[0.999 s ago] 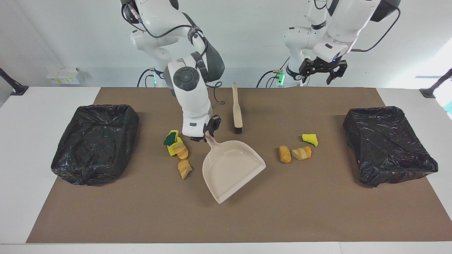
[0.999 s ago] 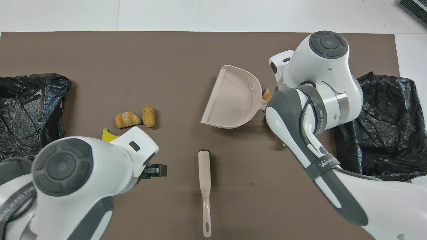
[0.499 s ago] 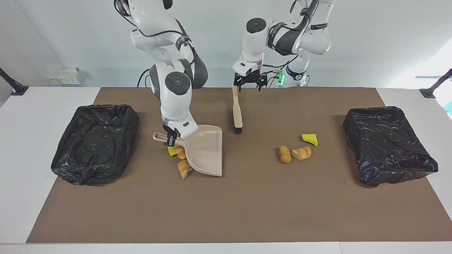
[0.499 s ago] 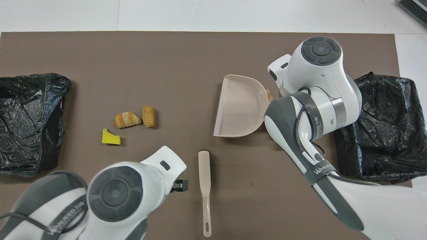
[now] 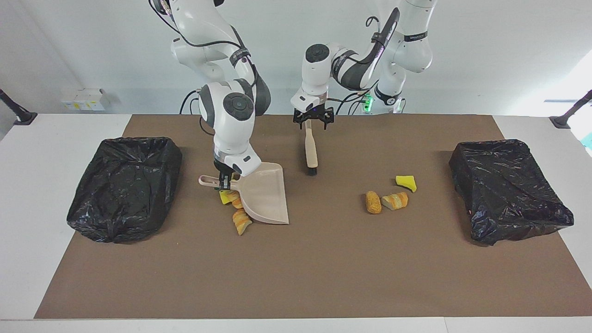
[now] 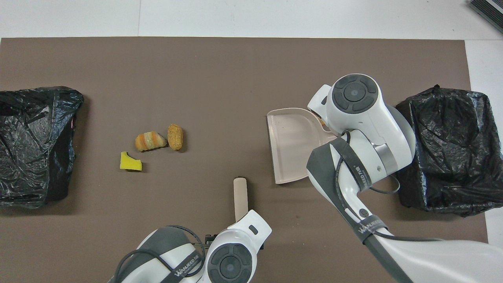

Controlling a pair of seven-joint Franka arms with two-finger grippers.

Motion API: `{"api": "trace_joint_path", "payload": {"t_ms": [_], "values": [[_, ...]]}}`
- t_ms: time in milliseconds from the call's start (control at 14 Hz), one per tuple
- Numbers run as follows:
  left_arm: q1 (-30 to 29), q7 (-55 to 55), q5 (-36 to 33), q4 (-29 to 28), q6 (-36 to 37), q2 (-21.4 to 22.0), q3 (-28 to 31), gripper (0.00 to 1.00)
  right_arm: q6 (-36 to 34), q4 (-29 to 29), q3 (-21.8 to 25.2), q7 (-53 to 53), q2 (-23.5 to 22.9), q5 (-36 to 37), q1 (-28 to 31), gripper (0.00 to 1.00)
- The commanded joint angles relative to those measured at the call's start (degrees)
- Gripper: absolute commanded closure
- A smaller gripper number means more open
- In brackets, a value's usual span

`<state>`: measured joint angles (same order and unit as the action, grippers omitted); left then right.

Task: Sweep and dump trash in bin
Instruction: 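Lift the dustpan with the right gripper while the left gripper reaches the brush, then set the dustpan down with the right gripper while the left gripper grasps the brush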

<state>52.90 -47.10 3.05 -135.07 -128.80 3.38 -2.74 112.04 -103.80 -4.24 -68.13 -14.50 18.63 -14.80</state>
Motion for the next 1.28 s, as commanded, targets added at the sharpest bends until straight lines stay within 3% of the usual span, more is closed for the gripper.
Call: {"api": "trace_joint_path", "payload": {"t_ms": [0,357,499,571,999,1070,1213], "values": [[1.94,-0.28,0.82,-2.04,-2.07,1.1,1.16,0.0,1.25,-2.37,-0.33,-1.74,1.76,0.88,0.38,1.0],[3.35,0.51,0.82,-1.78,-2.07,-1.1,1.16,0.01,1.34,-2.63,-0.42,-1.83,1.85,0.79,0.38,1.0],[2.74,0.95,0.82,-1.34,-1.98,-1.62,1.24,0.25,1.34,-2.63,-0.42,-1.74,1.85,0.79,0.38,1.0],[2.56,0.95,0.82,-1.08,-1.98,-1.62,1.24,0.32,1.34,-2.63,-0.42,-1.74,1.85,0.79,0.38,1.0],[1.24,0.87,0.9,0.68,-0.23,-0.92,1.33,0.34,1.25,-2.63,-0.5,-1.83,1.85,0.61,0.3,1.0],[1.24,0.78,0.9,0.77,-0.14,-1.01,1.42,0.43,1.25,-2.63,-0.5,-1.83,1.85,0.44,0.3,1.0],[1.24,0.78,0.9,0.77,0.83,-0.92,1.33,1.0,1.34,-2.63,-0.5,-1.66,1.67,0.35,0.21,1.0]]}}
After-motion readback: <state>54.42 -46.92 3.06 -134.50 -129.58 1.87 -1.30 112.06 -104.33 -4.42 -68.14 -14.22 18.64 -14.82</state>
